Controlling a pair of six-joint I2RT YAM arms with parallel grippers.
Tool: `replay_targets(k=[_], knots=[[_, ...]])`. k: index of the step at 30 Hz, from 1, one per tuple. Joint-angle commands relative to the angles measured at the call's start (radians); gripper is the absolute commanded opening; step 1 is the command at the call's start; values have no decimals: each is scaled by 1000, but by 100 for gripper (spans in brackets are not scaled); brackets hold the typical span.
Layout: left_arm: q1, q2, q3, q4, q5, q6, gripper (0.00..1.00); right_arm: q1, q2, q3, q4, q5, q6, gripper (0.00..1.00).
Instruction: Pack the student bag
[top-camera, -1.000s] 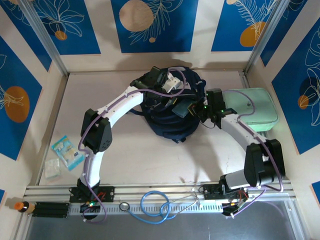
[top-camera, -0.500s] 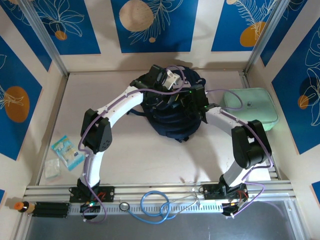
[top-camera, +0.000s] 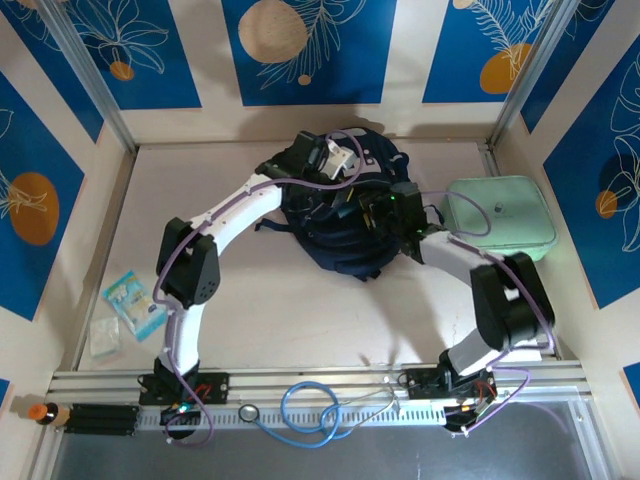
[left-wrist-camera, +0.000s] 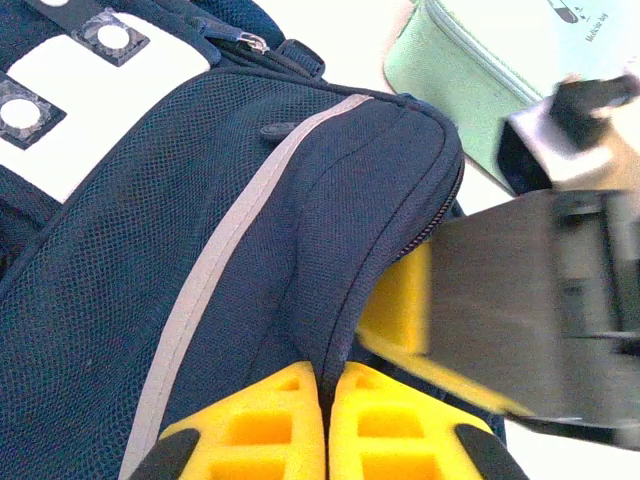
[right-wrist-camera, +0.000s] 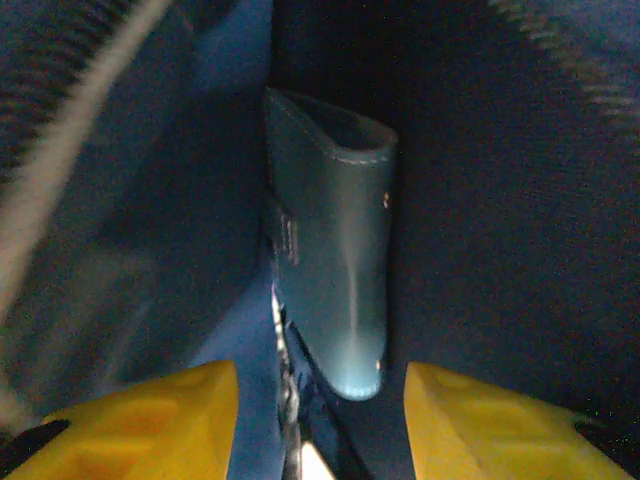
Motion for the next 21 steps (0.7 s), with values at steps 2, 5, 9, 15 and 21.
replay_targets(k=[2,5,9,15,21], knots=[[27,-84,-40,56,68,24,22,-19,-135,-94,-177,-27,-23,45],[43,-142,-163,154,177,41,44,-29,-198,-123,-258,-36,-118,48],[85,-219,-319,266,103,-21,60,-24,-227,-117,-357,-40,-238,62],[198,-162,-332,159,-66,-253,66,-34,-190,-73,-399,-82,-347,75],[236,-46,-251,113,18,-335,55,-45,-108,-3,-379,-139,-382,75]])
